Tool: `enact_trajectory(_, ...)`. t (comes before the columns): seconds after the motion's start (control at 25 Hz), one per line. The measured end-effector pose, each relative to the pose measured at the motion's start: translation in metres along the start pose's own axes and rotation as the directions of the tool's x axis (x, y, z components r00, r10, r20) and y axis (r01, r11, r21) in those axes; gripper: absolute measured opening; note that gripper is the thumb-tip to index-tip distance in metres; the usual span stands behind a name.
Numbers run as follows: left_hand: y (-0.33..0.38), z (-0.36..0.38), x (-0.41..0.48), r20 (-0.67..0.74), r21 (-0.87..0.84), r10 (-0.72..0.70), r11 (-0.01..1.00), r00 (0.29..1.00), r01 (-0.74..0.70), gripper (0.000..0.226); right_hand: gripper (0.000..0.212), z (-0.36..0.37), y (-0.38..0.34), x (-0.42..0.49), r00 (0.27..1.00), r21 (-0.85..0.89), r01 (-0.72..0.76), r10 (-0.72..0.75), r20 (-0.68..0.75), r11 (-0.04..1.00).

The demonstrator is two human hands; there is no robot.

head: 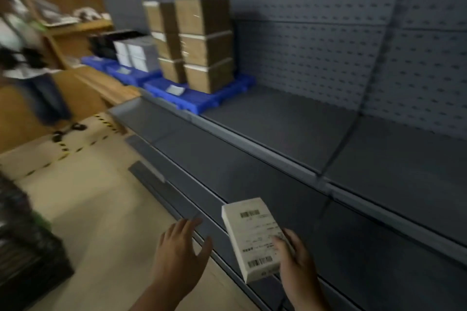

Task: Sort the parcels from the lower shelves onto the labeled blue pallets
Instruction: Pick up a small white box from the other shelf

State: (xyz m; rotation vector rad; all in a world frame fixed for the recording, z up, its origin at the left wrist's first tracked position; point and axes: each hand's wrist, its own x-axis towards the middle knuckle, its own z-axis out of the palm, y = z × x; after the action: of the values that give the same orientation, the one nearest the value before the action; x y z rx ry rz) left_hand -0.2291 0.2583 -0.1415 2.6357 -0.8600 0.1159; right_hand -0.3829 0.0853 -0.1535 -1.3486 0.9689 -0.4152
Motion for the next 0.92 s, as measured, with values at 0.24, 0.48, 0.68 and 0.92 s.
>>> enact_trajectory(0.24, -0.115, -0.088, 0.052, -0.180, -0.037, -0.205, 0.979, 0.962, 0.202, 0.046, 0.026, 0.176, -0.066, 0.002, 0.984, -0.066, 0.068, -0.056, 0.167, 0.996)
enact_trajectory(0.48, -0.232, -0.148, 0.153, -0.281, -0.107, -0.228, 0.973, 0.932, 0.206, 0.038, 0.009, 0.325, -0.155, 0.036, 0.975, -0.032, 0.184, -0.178, 0.129, 0.982)
enact_trajectory(0.68, -0.303, -0.182, 0.243, -0.330, -0.140, -0.179, 0.980, 0.927, 0.139, 0.054, 0.018, 0.420, -0.212, 0.076, 0.973, -0.024, 0.227, -0.225, 0.057, 0.974)
enact_trajectory(0.92, -0.345, -0.199, 0.356, -0.353, -0.122, -0.078, 0.992, 0.932, 0.037, 0.038, 0.019, 0.493, -0.278, 0.143, 0.944, -0.016, 0.321, -0.321, -0.070, 0.947)
